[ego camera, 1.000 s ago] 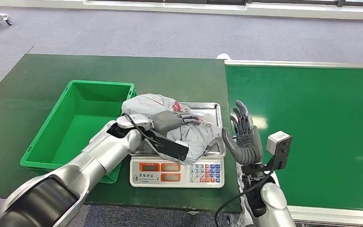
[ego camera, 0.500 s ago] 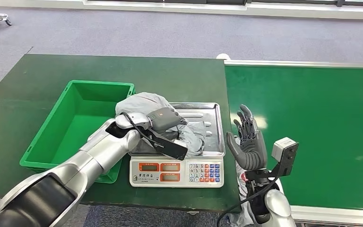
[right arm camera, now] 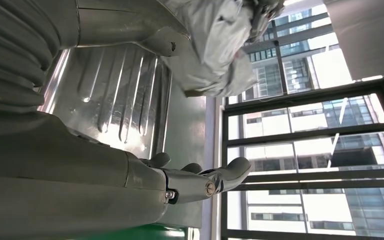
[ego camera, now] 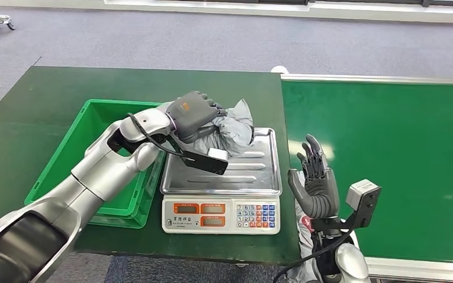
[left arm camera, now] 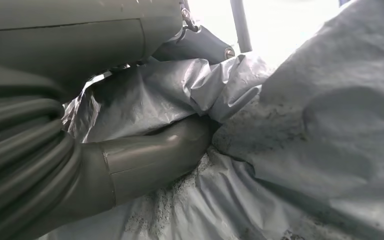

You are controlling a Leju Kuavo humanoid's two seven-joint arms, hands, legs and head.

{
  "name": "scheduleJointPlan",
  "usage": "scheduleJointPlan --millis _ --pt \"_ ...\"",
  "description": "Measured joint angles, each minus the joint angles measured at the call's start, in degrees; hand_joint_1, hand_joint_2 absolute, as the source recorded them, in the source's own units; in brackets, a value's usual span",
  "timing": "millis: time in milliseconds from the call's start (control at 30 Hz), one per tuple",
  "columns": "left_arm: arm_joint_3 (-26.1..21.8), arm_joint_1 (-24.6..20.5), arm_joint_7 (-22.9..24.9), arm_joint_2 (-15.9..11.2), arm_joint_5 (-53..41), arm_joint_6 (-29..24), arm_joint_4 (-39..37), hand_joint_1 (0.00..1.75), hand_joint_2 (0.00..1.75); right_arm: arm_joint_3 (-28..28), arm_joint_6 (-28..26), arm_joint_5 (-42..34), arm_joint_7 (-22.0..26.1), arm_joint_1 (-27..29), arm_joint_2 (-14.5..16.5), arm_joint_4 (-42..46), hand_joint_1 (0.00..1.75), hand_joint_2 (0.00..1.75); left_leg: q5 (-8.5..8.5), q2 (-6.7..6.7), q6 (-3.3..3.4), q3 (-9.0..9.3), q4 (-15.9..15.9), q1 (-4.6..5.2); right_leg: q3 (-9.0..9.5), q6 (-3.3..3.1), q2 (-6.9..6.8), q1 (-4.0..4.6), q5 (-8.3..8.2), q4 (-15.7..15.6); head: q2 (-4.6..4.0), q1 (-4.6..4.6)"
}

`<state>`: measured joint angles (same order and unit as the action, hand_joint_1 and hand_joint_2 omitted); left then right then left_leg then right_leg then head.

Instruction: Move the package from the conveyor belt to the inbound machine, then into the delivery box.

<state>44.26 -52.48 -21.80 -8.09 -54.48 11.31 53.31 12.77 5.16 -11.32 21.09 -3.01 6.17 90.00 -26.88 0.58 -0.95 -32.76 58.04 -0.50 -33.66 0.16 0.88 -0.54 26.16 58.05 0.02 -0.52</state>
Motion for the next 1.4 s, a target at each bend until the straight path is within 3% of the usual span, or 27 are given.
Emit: scheduleJointPlan --millis 267,567,767,1033,1267,1400 --pt "-0.98 -0.05 2.61 -3.77 -0.39 -1.23 4.7 1.75 1.75 -0.73 -0.03 0.5 0.24 0.85 0.25 1.04 0.0 1.75 0.0 -0.03 0.0 -0.01 -0.01 0.0 -0.02 0.0 0.02 0.01 -0.01 0.0 0.0 0.0" --pt "-9.25 5.42 5.51 -8.83 -2.13 -7.85 2.75 1.75 1.75 -1.95 -0.37 1.02 0.51 2.44 0.36 2.35 0.0 1.75 0.02 -0.13 -0.03 -0.05 -0.06 -0.02 -0.14 -0.07 0.1 0.04 -0.03 0.02 0.0 -0.01" --pt "-14.05 8.41 4.82 -9.84 -3.55 -9.23 1.08 1.75 1.75 -2.22 -0.36 1.13 0.5 3.1 0.58 3.12 0.0 1.75 0.02 -0.1 -0.03 -0.17 -0.04 -0.02 -0.23 -0.06 0.09 0.02 -0.03 0.02 0.0 -0.01" --pt "-16.41 9.96 6.51 -10.31 -4.47 -9.79 0.74 1.75 1.75 -2.4 -0.33 1.17 0.46 3.13 0.8 3.26 0.0 1.75 0.02 -0.1 -0.03 -0.19 -0.04 -0.01 -0.22 -0.06 0.07 0.01 -0.03 0.02 0.0 -0.01" --pt "-23.91 18.23 10.16 -13.49 -9.83 -16.11 0.38 1.75 1.75 -3.45 -0.12 1.26 0.67 4.12 0.86 3.3 0.0 1.75 0.0 -0.32 -0.07 -0.13 -0.15 -0.04 -0.36 -0.12 0.31 0.05 0.0 0.02 0.0 -0.01" --pt "-29.13 22.0 10.49 -14.62 -12.22 -16.79 -0.85 0.0 1.75 -4.11 -0.12 1.46 0.95 5.12 0.87 3.84 0.0 1.75 0.01 -0.28 -0.09 -0.22 -0.16 -0.06 -0.45 -0.14 0.29 0.08 0.01 0.02 0.0 -0.01"
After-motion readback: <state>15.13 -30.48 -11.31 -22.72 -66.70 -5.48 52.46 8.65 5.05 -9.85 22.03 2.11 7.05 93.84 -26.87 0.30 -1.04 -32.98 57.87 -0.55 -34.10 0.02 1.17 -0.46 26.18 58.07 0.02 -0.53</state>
